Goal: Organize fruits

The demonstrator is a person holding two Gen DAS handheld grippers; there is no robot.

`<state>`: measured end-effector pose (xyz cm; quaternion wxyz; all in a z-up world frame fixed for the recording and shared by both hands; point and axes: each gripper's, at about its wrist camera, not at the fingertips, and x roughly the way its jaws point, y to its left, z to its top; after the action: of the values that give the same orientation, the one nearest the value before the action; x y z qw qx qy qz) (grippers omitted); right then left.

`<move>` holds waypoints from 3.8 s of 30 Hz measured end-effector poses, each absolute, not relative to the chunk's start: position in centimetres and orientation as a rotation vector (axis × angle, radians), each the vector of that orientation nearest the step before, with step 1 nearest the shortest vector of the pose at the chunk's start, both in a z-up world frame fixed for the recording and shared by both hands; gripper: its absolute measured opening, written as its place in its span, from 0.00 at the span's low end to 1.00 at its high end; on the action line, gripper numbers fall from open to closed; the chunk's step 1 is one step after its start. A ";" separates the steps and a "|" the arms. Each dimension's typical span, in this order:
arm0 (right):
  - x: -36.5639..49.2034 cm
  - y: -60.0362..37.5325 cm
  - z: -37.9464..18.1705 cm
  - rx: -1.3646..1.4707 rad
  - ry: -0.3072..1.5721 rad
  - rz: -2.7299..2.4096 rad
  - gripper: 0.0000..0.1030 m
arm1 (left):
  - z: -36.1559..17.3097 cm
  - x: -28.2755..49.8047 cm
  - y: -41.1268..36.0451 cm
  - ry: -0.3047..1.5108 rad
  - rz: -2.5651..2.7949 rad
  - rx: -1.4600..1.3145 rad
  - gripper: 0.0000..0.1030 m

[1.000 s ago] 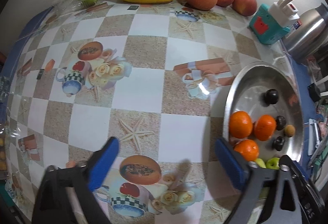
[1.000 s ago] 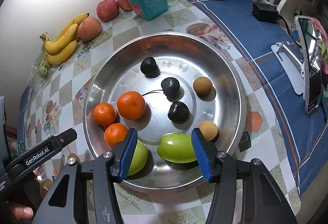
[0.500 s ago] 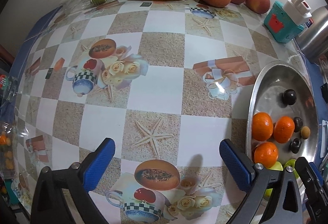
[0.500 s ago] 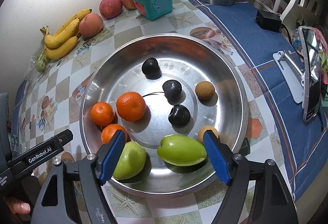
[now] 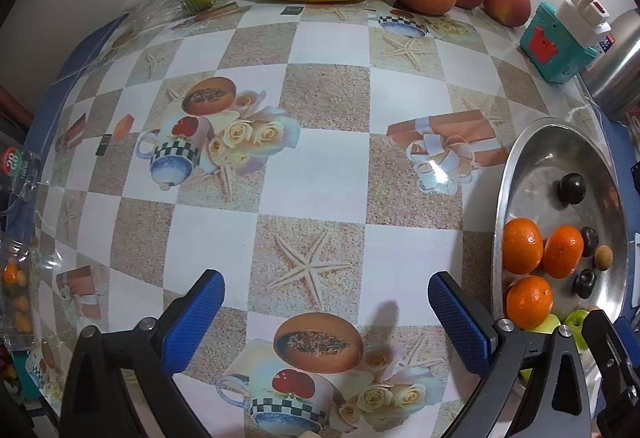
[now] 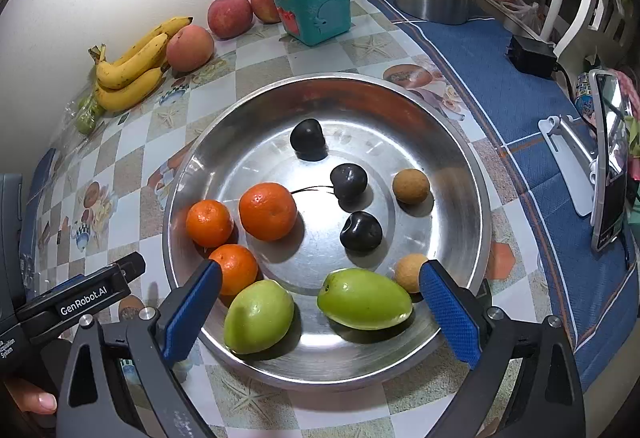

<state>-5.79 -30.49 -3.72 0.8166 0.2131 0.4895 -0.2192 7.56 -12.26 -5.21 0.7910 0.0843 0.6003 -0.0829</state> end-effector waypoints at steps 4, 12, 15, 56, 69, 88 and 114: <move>-5.5 -30.1 -3.7 0.449 1.039 -0.453 0.96 | -5.5 7.5 -11.9 1.286 -0.160 0.199 1.00; -5.0 -28.9 -3.7 0.474 1.015 -0.393 0.96 | -5.4 6.9 -9.7 1.229 -0.097 0.251 1.00; -5.0 -28.2 -3.6 0.468 1.013 -0.382 0.96 | -4.9 6.5 -8.8 1.197 -0.063 0.278 1.00; -9.3 -22.8 -2.3 0.388 1.003 -0.355 0.96 | 0.2 -1.0 -3.0 1.055 -0.002 0.247 1.00; -8.9 -22.6 -2.6 0.379 1.027 -0.342 0.96 | 0.4 -1.0 -3.2 1.064 -0.045 0.239 1.00; -8.5 -22.4 -3.2 0.383 1.053 -0.340 0.96 | 0.2 -0.9 -3.1 1.073 -0.054 0.229 1.00; -8.4 -22.4 -3.6 0.386 1.066 -0.345 0.96 | 0.1 -0.9 -3.0 1.077 -0.051 0.227 1.00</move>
<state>-8.44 -22.37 -3.57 0.8296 0.1820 0.5022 -0.1626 -0.88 -2.96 0.09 0.8521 0.1076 0.5115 -0.0243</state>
